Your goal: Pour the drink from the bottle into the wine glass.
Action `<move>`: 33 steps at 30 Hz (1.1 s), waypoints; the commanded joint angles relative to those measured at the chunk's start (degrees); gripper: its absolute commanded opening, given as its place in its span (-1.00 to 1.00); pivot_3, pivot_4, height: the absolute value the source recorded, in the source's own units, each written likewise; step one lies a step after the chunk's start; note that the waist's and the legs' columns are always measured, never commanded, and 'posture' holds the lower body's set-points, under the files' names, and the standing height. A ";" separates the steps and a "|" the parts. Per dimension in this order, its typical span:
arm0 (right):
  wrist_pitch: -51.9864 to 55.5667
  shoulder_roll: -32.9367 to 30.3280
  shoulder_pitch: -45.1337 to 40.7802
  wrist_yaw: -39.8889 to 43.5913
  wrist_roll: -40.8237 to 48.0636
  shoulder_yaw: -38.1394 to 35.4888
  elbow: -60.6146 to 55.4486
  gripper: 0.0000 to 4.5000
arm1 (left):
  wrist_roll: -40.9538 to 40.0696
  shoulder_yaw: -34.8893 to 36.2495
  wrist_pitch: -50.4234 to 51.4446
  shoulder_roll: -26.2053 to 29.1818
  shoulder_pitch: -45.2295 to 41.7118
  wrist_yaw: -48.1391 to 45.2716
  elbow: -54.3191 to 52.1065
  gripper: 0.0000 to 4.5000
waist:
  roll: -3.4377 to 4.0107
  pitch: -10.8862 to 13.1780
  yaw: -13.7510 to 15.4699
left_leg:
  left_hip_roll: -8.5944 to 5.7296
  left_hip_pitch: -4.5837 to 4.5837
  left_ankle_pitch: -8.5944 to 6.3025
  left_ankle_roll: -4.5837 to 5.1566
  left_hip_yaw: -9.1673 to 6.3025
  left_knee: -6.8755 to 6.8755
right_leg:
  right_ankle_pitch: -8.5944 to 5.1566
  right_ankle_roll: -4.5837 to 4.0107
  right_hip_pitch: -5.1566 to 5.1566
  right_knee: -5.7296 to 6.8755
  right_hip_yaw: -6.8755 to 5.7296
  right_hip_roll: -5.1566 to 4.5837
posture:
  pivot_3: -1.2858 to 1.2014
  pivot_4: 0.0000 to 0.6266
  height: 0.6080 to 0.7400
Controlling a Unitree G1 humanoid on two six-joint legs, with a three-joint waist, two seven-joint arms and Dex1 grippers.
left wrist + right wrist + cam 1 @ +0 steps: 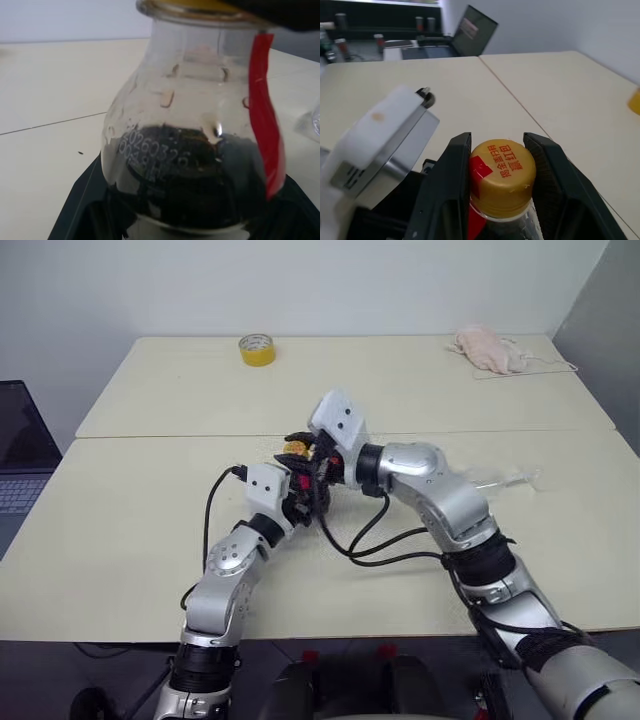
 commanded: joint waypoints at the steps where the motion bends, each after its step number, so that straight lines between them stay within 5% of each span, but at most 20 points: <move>1: -10.14 -2.29 -2.75 9.42 0.67 -1.66 6.82 -0.42 | -1.17 1.39 -1.20 0.21 -0.18 -0.43 -3.96 0.16 | 0.00 0.00 -0.14 | 0.01 0.00 0.00 0.00 0.00 0.00 | 0.00 0.00 0.00 0.00 0.00 0.00 | 0.03 -0.52 1.00; 8: -28.59 -0.38 -9.90 24.90 0.80 -2.15 29.31 -0.42 | -1.27 1.53 -0.54 0.12 0.50 -0.50 -4.98 0.16 | 0.00 0.00 -0.23 | 0.03 0.01 0.00 0.00 -0.01 -0.01 | 0.00 0.00 0.00 -0.02 -0.01 0.00 | 0.03 -0.52 1.00; 18: -32.07 2.09 -13.33 21.45 -1.08 -4.19 37.54 -0.42 | -1.43 1.89 -0.15 0.43 0.71 -0.12 -5.47 0.16 | 0.00 0.00 -0.27 | 0.03 0.00 0.00 -0.01 -0.03 0.01 | 0.00 0.00 0.00 -0.03 -0.02 -0.02 | 0.03 -0.52 1.00; 27: -28.63 1.40 -10.77 17.28 -1.40 -6.32 31.36 0.95 | -1.32 1.28 -0.05 0.26 0.30 -0.55 -4.75 0.16 | 0.00 0.00 -0.23 | 0.01 0.00 0.00 -0.01 -0.02 0.02 | 0.00 0.00 -0.01 -0.01 -0.01 -0.03 | 0.03 -0.52 1.00; 33: -27.35 -1.46 -6.69 18.51 -0.91 -6.60 24.60 0.98 | -1.19 1.33 -0.05 0.06 0.63 -0.88 -4.75 0.16 | 0.00 0.00 -0.21 | 0.01 -0.01 0.00 -0.01 -0.02 0.02 | 0.00 0.00 -0.01 -0.02 -0.01 -0.04 | 0.03 -0.52 1.00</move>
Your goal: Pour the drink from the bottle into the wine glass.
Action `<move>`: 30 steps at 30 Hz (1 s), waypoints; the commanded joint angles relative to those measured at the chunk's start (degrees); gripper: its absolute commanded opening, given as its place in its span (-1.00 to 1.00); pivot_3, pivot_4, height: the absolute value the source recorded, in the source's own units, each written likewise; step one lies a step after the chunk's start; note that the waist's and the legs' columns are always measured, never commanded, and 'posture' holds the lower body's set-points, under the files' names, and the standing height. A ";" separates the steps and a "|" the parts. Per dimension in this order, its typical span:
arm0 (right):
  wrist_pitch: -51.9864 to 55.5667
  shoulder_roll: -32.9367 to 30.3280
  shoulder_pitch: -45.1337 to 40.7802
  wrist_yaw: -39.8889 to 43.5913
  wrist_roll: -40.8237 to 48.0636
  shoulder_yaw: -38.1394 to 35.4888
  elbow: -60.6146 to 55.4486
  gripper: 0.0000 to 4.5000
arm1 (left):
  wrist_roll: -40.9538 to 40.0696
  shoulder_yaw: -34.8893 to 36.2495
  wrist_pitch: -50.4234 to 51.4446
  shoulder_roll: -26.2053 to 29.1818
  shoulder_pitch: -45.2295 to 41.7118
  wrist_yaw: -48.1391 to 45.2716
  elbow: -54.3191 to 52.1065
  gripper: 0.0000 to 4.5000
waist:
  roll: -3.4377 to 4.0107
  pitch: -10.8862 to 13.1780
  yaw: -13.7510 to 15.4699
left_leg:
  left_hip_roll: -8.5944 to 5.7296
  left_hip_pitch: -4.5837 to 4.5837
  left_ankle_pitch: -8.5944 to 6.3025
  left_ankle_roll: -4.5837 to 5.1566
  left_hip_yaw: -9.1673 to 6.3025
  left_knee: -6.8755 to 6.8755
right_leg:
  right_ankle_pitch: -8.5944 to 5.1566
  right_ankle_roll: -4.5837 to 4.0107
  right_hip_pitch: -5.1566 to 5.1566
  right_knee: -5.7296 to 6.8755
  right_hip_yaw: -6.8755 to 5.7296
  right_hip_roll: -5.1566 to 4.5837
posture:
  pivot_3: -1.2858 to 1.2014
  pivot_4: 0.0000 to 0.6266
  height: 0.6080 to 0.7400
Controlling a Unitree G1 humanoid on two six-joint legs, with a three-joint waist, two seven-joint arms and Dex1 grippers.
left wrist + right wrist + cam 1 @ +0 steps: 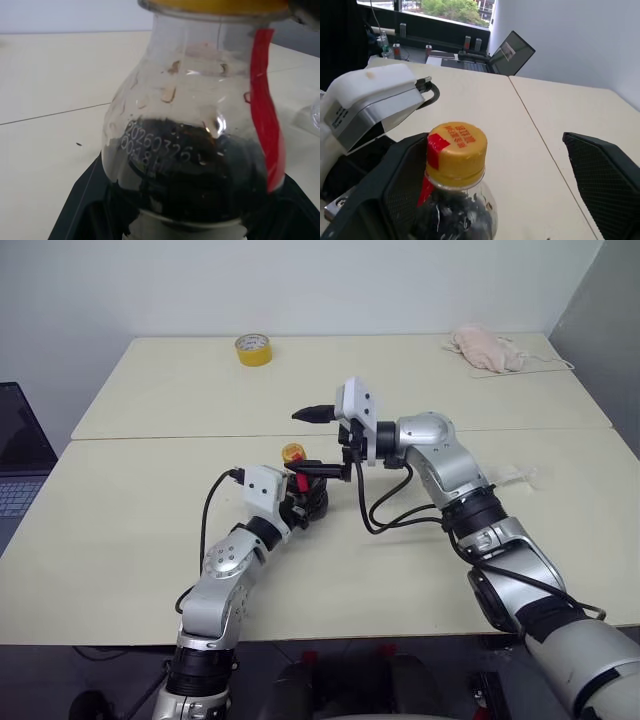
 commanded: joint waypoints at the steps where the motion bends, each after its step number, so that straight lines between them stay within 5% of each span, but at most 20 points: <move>1: 0.70 -2.89 1.85 1.61 0.16 -1.38 -5.78 0.98 | -0.87 0.28 -1.51 -0.12 -0.20 -0.39 -4.08 0.16 | 0.00 0.00 0.02 | -0.01 0.00 0.00 0.00 0.00 0.01 | 0.00 0.00 0.01 -0.01 0.00 0.00 | 0.03 -0.52 1.00; 9: 5.92 -7.30 5.26 4.34 2.45 -2.25 -13.20 0.98 | -1.23 0.33 -1.18 -0.29 -0.34 -0.53 -4.19 0.16 | 0.00 0.00 0.01 | 0.00 -0.01 0.00 0.00 0.03 -0.01 | 0.00 0.00 0.00 -0.01 0.01 -0.01 | 0.03 -0.52 1.00; 19: 24.84 -0.87 7.79 -16.41 9.78 -9.79 -34.42 0.98 | -0.26 0.27 -0.95 0.26 -0.37 0.14 -3.61 0.16 | 0.00 0.00 0.05 | 0.00 -0.04 0.00 0.00 0.02 -0.02 | 0.00 0.00 -0.05 0.01 0.02 -0.01 | 0.03 -0.52 1.00; 30: 38.74 4.71 12.39 -35.32 -1.54 2.42 -43.80 0.98 | 1.18 0.95 -0.31 -0.11 -1.47 3.05 -2.37 0.16 | 0.00 0.00 0.14 | -0.03 -0.04 0.00 0.00 0.01 0.01 | 0.00 0.00 -0.05 0.04 0.03 -0.02 | 0.03 -0.52 1.00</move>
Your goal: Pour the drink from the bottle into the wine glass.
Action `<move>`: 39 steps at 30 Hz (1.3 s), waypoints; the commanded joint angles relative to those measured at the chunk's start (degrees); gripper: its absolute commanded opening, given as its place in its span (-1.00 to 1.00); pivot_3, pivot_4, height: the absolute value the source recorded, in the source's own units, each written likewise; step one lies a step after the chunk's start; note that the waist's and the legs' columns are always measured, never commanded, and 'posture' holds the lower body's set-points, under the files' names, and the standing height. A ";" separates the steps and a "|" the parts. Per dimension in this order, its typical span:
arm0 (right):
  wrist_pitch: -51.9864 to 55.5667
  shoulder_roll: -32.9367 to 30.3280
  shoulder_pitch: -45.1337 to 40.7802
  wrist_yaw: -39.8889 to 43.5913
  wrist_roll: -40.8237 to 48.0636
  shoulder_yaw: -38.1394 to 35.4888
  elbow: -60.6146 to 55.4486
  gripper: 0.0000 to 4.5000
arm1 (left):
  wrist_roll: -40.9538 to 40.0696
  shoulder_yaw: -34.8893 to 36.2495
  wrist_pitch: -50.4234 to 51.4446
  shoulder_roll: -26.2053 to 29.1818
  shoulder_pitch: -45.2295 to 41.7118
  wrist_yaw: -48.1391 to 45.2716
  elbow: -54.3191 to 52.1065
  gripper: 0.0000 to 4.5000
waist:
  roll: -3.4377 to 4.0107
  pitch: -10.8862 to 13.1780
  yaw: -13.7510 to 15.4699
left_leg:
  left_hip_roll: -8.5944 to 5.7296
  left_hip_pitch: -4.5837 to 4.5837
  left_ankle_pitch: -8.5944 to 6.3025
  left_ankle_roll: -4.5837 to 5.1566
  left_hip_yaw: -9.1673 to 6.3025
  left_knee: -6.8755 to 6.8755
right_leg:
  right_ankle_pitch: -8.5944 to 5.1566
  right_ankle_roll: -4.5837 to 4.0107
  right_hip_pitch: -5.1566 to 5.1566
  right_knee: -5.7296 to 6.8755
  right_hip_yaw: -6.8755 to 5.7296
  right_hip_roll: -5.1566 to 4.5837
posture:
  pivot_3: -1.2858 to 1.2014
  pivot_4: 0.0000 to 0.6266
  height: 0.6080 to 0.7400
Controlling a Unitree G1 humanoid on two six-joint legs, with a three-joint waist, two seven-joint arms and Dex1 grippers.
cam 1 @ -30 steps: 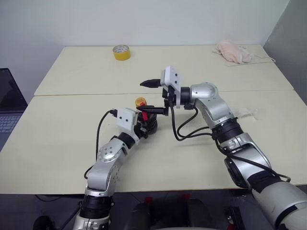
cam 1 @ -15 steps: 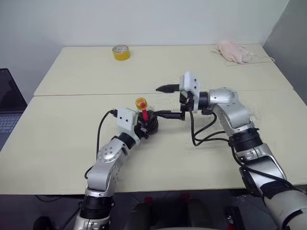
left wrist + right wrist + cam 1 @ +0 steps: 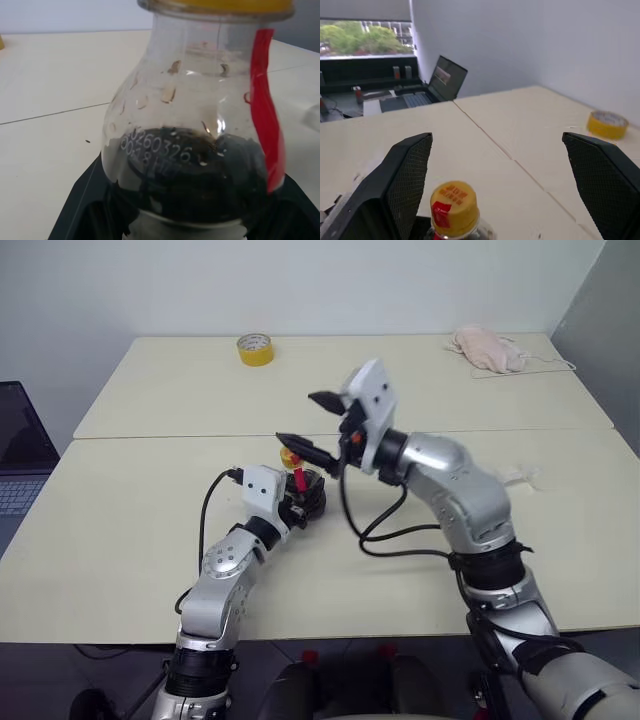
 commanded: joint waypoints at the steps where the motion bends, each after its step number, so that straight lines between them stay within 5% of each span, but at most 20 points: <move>1: 1.52 0.56 -0.13 -3.60 -3.32 2.35 -3.47 0.98 | 0.50 0.66 -0.66 -0.06 -1.55 0.89 -1.92 0.16 | 0.00 0.00 0.01 | 0.00 0.00 0.00 0.00 0.00 0.00 | 0.00 0.00 0.00 0.00 0.00 0.00 | 0.03 -0.52 1.00; 13: 4.28 2.68 -0.82 -6.32 -4.45 2.28 -1.49 0.98 | 0.74 0.01 -0.64 -0.11 -1.29 1.47 -1.92 0.16 | 0.00 0.00 -0.07 | 0.00 0.00 0.00 0.00 0.00 -0.02 | 0.00 0.00 0.00 0.00 -0.01 0.01 | 0.03 -0.52 1.00; 23: 3.57 2.22 -1.11 -5.51 -3.99 2.00 -1.77 -0.45 | 0.58 0.05 -0.88 -0.02 -1.37 1.17 -1.58 0.16 | 0.00 0.00 -0.09 | 0.01 0.00 0.00 0.00 -0.01 -0.03 | 0.00 0.00 -0.01 0.00 -0.01 0.02 | 0.03 -0.52 1.00; 32: -5.06 -9.03 -3.64 7.79 -3.25 1.61 4.15 -0.45 | 0.03 0.34 -0.58 0.42 -1.07 0.49 -2.14 0.16 | 0.00 0.00 -0.04 | -0.01 0.00 0.00 0.00 0.00 -0.01 | 0.00 0.00 0.03 -0.04 -0.02 0.02 | 0.03 -0.52 1.00; 39: -21.30 -16.21 -4.45 28.88 1.71 2.00 14.56 -0.45 | -0.45 0.49 -0.28 0.98 -0.68 0.10 -2.87 0.16 | -0.01 0.00 -0.01 | 0.00 0.00 0.00 0.01 0.02 -0.02 | 0.00 0.00 0.06 -0.07 -0.03 0.02 | 0.03 -0.52 1.00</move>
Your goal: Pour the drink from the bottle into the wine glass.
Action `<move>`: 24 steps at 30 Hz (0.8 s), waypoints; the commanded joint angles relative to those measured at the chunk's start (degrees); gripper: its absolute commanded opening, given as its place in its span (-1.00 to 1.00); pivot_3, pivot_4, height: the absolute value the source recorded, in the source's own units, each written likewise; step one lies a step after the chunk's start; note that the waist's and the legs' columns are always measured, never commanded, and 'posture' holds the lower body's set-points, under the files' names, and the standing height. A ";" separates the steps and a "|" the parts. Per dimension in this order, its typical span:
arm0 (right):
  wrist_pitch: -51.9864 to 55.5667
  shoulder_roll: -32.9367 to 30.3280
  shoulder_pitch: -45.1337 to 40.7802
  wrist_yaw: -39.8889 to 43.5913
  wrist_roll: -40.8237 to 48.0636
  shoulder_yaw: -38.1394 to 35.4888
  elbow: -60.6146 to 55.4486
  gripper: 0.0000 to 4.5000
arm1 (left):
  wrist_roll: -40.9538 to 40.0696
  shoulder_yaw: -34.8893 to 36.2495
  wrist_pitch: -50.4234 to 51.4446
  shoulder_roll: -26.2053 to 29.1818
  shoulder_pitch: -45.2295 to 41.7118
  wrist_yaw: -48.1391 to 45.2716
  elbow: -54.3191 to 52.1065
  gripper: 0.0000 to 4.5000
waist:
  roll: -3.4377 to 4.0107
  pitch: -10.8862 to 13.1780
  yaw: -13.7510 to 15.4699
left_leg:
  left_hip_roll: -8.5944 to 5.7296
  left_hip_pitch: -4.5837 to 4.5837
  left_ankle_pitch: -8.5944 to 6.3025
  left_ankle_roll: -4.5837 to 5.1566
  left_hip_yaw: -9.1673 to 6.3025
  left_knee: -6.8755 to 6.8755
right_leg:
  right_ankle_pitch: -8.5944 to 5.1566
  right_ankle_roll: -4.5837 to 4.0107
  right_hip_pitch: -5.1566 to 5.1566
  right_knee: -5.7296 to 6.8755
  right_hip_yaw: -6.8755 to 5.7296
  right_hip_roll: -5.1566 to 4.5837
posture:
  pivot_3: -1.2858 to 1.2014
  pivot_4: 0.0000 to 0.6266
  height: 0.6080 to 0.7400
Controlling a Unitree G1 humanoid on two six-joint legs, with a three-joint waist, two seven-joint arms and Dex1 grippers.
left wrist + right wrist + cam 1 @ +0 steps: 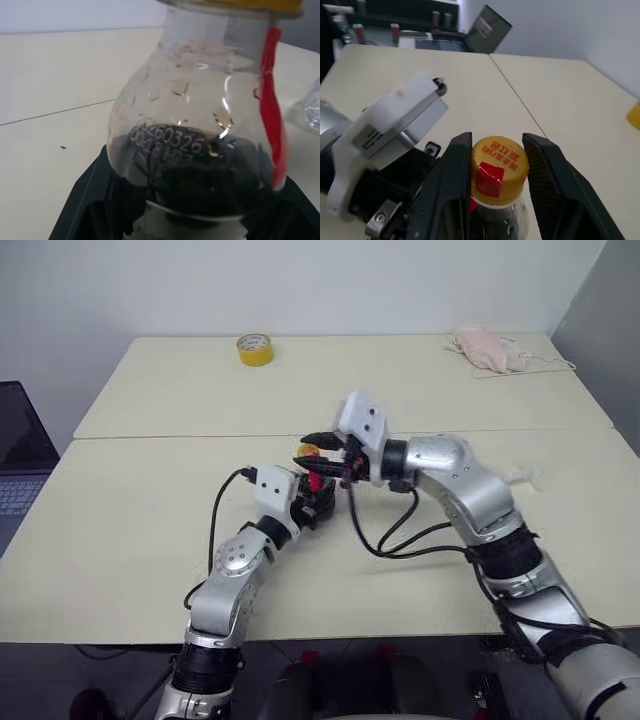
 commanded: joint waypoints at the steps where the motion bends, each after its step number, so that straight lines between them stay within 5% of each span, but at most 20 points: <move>1: -7.41 -3.49 -1.77 9.62 0.10 -1.84 6.65 -0.45 | -0.90 4.18 -0.34 0.95 0.05 1.13 -3.00 0.16 | 0.00 0.00 0.02 | 0.01 0.00 0.00 0.00 -0.01 0.00 | 0.00 0.00 0.00 0.00 -0.01 0.00 | 0.03 -0.52 1.00; 15: -26.00 0.69 -12.48 33.84 -0.65 1.07 31.15 -0.45 | -1.19 3.86 0.86 1.01 1.08 1.27 -4.91 0.16 | 0.00 0.00 -0.01 | 0.02 0.02 0.00 0.00 -0.02 0.02 | 0.00 0.00 0.02 -0.01 -0.01 0.00 | 0.03 -0.52 1.00; 24: -28.90 4.36 -17.12 34.90 -2.73 -0.45 41.13 -0.45 | -1.29 3.44 1.00 0.89 1.53 1.15 -5.25 0.16 | 0.01 0.00 -0.03 | 0.04 0.05 0.00 -0.01 -0.04 0.01 | 0.00 0.00 0.02 0.00 -0.02 -0.01 | 0.03 -0.52 1.00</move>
